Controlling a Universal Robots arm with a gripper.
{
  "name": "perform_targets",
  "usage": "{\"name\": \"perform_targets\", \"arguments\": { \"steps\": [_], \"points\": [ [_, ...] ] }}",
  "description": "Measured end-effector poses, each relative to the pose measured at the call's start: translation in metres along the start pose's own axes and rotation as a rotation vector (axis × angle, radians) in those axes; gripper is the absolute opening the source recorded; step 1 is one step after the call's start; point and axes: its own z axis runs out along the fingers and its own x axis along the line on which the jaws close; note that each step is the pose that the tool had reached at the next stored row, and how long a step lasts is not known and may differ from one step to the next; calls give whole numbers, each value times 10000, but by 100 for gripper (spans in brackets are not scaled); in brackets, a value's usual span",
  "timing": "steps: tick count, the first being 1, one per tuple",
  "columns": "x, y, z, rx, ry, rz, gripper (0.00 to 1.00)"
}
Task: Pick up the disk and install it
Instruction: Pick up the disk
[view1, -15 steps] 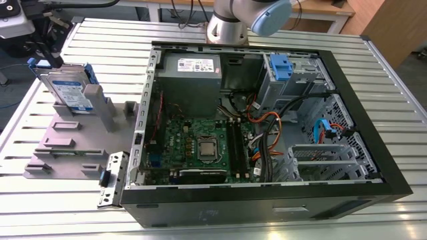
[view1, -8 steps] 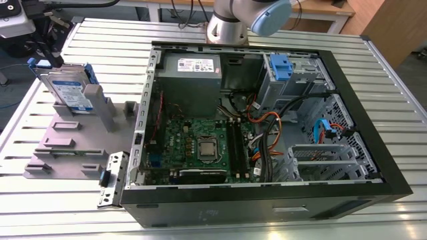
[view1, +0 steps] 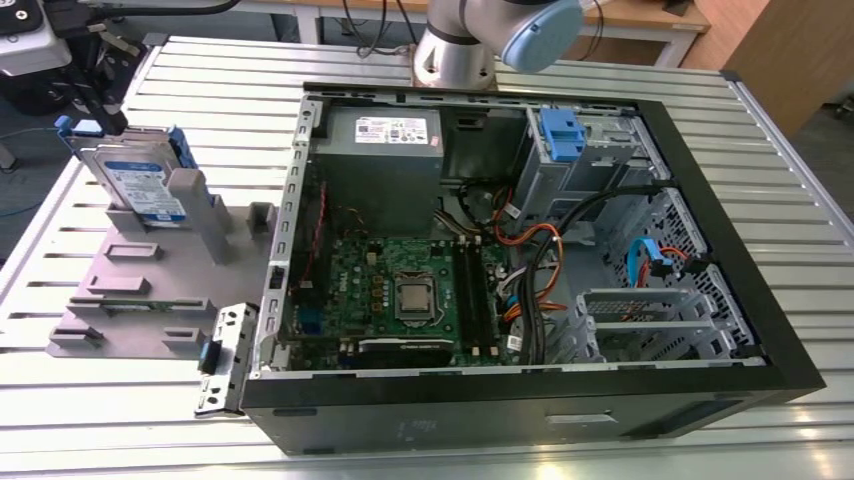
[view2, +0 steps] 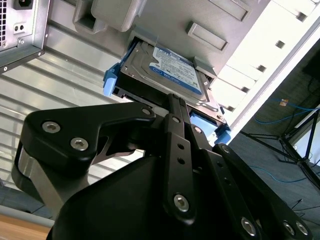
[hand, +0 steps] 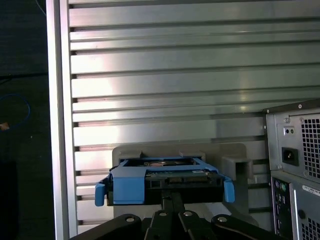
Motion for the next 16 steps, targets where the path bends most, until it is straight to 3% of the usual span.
{"name": "perform_targets", "arguments": {
  "steps": [7, 16],
  "points": [
    [0, 0, 0, -10, 19, -430, 11],
    [0, 0, 0, -46, 82, -1854, 11]
  ]
}}
